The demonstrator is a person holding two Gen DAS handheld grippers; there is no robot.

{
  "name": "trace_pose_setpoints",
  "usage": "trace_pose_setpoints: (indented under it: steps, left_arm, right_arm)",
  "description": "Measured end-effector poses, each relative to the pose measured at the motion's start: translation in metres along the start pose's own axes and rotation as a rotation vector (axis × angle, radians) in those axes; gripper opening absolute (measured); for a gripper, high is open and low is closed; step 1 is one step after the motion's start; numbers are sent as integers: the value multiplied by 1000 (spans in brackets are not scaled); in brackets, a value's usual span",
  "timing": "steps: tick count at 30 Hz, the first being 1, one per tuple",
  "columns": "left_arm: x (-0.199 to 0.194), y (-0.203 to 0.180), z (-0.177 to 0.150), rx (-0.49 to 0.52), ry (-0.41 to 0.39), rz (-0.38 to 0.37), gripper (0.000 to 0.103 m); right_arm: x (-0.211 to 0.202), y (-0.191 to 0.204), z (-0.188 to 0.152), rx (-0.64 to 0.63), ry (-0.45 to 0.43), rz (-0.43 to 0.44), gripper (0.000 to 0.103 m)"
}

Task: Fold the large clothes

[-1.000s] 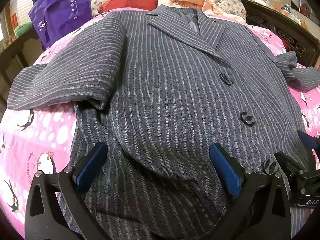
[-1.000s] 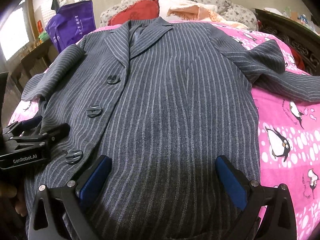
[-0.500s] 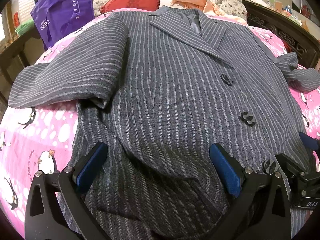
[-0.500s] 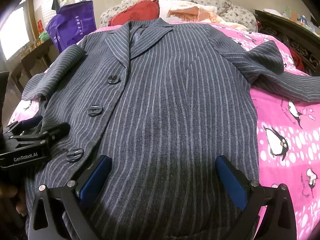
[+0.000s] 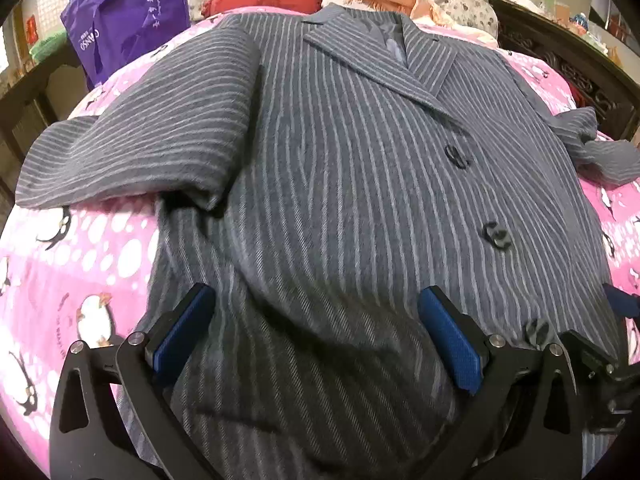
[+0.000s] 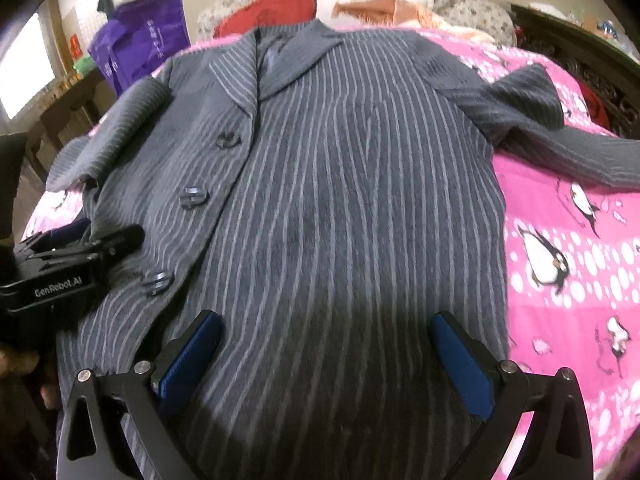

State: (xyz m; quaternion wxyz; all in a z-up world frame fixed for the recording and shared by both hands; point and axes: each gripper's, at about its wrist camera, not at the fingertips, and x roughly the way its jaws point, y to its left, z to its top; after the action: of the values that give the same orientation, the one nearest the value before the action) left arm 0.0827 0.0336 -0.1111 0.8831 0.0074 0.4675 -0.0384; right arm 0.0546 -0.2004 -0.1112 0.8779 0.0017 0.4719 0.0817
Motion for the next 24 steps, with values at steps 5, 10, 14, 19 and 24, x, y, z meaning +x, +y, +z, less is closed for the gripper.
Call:
trace_pose_setpoints:
  steps: [5, 10, 14, 19, 24]
  left_arm:
    - [-39, 35, 1, -41, -59, -11, 103]
    - [-69, 102, 13, -140, -104, 98, 103]
    - [-80, 163, 21, -238, -142, 163, 103]
    - [-72, 235, 25, -394, -163, 142, 102]
    - [-61, 276, 21, -507, -191, 59, 102]
  right_arm:
    - [-38, 8, 5, -25, -63, -47, 101]
    - [-74, 28, -4, -112, -214, -80, 101]
    - [-83, 35, -13, -136, -287, -96, 101]
    - [-50, 31, -19, -179, -225, -150, 101]
    - [-20, 17, -34, -131, -167, -107, 102]
